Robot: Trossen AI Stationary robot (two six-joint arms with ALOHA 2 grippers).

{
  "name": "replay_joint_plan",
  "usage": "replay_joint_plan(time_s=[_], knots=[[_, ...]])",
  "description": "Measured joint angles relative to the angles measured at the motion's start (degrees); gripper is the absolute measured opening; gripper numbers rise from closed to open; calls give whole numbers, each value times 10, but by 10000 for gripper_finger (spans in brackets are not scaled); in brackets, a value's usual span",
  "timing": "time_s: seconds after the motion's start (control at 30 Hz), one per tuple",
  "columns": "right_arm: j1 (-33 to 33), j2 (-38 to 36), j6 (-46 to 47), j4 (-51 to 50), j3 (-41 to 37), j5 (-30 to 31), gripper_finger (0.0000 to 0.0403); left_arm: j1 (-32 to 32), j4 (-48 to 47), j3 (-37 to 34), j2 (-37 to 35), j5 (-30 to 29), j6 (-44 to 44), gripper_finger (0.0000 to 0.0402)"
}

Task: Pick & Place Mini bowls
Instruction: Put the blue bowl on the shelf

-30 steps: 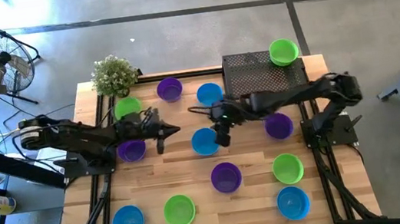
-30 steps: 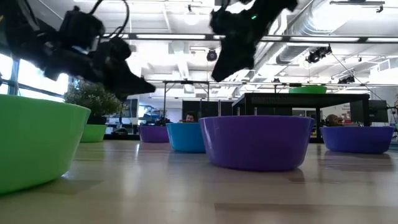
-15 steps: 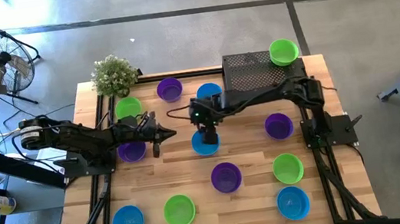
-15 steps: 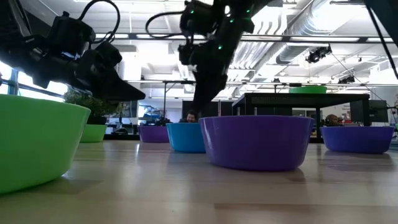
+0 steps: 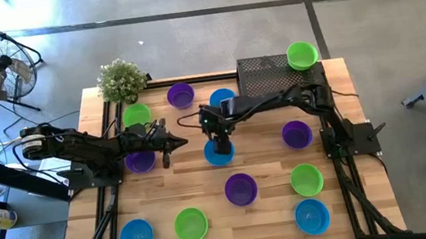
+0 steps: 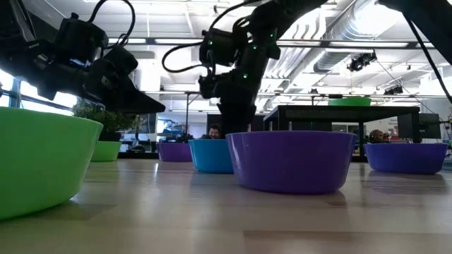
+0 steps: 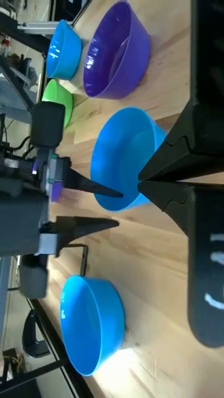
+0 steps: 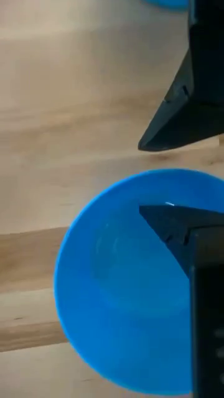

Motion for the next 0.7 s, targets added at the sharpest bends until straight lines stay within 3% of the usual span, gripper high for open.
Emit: replay_joint_plan(time_s=[0.3, 0.5, 0.7], knots=[[0, 4, -14, 1, 0, -12, 9, 0, -4, 0, 0, 1, 1, 4], [-1, -16, -13, -24, 0, -45, 14, 0, -5, 0, 0, 4, -12, 4], [-6, -85, -8, -69, 0, -57, 6, 0, -5, 0, 0, 11, -18, 4]])
